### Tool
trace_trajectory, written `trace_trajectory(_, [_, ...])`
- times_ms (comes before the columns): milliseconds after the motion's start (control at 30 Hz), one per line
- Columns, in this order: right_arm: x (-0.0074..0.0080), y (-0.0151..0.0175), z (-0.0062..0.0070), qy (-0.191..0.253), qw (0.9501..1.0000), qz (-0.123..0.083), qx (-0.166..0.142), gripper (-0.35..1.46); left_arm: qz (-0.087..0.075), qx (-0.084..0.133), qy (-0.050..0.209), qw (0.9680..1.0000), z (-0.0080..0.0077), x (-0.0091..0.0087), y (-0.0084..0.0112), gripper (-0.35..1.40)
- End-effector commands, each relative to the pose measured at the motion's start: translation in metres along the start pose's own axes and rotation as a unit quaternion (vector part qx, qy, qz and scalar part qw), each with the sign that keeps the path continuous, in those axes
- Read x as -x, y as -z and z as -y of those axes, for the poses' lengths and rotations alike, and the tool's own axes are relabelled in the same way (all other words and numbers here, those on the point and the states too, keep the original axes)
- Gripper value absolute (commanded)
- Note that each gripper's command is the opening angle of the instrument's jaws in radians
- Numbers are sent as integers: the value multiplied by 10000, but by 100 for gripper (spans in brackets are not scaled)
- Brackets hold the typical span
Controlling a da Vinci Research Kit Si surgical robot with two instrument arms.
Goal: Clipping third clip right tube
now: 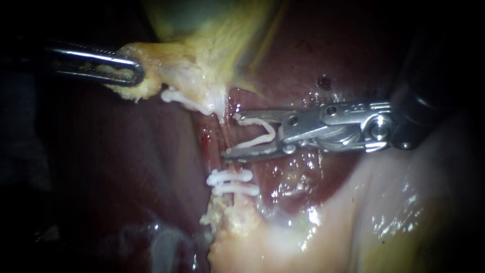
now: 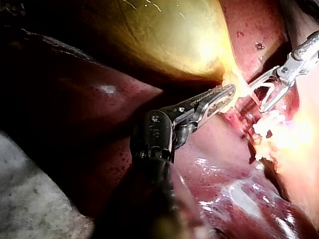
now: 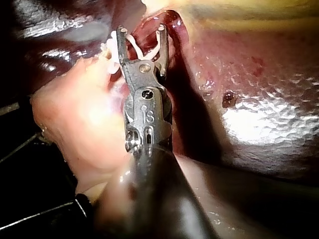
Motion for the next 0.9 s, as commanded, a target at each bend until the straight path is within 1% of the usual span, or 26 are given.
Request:
trace_trajectory(33, [1, -3, -2, -12, 10000, 0, -9, 49, -1, -2, 2, 10000, 0, 0, 0, -35])
trace_trajectory(167, [4, -15, -7, -94, 9999, -5, -81, 49, -1, -2, 1, 10000, 0, 0, 0, -35])
trace_trajectory(333, [-1, -24, -11, -338, 9980, -397, -366, 48, -2, -4, 1, 10000, 0, 0, -1, -35])
trace_trajectory(433, [-4, -31, -12, -440, 9963, -501, -539, 48, 3, 7, 0, 10000, 0, 1, -1, -35])
trace_trajectory(600, [-8, -40, -12, -486, 9945, -651, -662, 47, 3, 5, 0, 10000, 0, 1, -2, -35])
trace_trajectory(833, [-11, -40, -12, -524, 9926, -821, -729, 46, 2, 4, 0, 10000, 0, 1, -2, -35])
trace_trajectory(900, [-14, -37, -10, -580, 9910, -935, -761, 47, 3, 5, -1, 10000, 0, 1, -2, -35])
